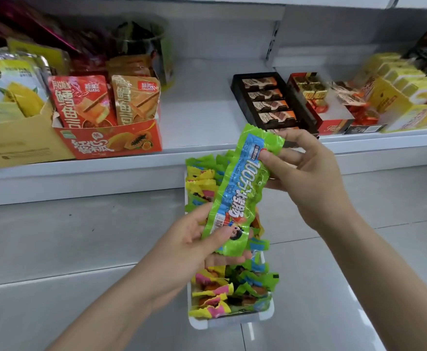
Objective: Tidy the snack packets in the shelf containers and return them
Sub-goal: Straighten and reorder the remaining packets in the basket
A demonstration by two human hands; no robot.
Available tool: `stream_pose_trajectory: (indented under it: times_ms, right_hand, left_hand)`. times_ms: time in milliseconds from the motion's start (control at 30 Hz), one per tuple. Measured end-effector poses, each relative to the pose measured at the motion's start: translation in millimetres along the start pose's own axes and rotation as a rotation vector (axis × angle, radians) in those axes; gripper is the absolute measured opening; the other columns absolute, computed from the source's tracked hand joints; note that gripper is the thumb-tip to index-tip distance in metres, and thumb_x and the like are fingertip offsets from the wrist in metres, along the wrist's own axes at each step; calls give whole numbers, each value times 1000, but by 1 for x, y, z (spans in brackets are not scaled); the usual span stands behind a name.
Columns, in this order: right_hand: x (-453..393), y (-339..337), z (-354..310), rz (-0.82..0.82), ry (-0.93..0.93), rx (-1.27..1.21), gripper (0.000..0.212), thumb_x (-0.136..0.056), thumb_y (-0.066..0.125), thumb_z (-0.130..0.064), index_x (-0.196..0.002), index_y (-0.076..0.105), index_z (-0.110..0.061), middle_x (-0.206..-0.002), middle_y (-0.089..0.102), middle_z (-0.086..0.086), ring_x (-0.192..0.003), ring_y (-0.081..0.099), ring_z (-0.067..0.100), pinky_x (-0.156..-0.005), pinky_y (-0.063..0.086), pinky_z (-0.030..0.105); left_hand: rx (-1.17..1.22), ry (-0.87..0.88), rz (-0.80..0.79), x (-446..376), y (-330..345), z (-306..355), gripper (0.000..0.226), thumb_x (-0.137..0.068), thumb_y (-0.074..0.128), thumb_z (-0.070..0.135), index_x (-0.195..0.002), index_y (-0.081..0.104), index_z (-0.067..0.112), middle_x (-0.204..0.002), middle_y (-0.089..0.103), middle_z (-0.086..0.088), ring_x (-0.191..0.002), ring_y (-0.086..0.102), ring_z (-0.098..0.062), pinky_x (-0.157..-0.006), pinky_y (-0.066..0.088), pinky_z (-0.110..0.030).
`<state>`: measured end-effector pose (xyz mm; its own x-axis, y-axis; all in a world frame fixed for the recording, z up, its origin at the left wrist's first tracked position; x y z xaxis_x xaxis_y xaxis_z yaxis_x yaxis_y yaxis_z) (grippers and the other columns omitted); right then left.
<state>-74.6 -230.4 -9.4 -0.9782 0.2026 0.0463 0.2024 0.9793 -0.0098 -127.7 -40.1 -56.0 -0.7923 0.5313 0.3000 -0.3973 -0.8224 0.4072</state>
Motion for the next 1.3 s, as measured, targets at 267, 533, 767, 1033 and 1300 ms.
stream_pose_trajectory:
  times_ms: [267,533,767,1033,1300]
  right_hand:
    - [-2,-10,-3,42,-5,-16,17,-90,68,-2,-99,58,-13,-87,78,4,-73,74,17,-62,61,33]
    - [-2,-15,3,42,75,-157,17,-91,66,-3,-102,57,-13,-86,78,6,-74,73,17,-66,61,34]
    - [3,6,12,-121,207,-494,32,-96,58,-9,-127,54,-9,-100,71,7,-92,67,20,-78,58,33]
    - [11,5,21,-211,324,-338,53,-93,57,-46,-136,56,-14,-125,70,6,-111,69,26,-86,59,35]
    - [12,8,23,-105,214,-180,23,-89,68,-10,-111,72,-8,-94,77,12,-84,75,21,-72,60,28]
  left_hand:
    - [13,-34,-158,11,0,-5,86,-75,67,-21,-142,41,27,-129,66,-14,-121,63,-30,-95,52,-28]
    - [433,-93,-168,5,10,-1,57,-74,85,34,-127,66,26,-131,64,-17,-117,63,-32,-94,54,-39]
    - [686,-294,-100,-12,20,9,48,-69,87,33,-105,75,3,-98,71,-13,-63,62,-14,-57,56,-24]
    - [-228,199,478,-11,0,10,30,-80,79,18,-105,68,31,-93,77,4,-85,74,-14,-69,58,-27]
    - [-269,168,259,-9,3,3,52,-83,72,-6,-117,61,31,-100,77,1,-93,73,-14,-72,55,-19]
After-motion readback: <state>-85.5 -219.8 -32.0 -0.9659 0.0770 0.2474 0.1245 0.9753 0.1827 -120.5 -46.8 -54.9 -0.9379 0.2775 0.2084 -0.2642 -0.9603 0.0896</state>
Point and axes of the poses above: each hand's wrist, its own x-axis away from the middle knuckle, its own y-axis out of the palm, z = x × y, the point moved 2 cm from there along -x, towards the middle knuckle
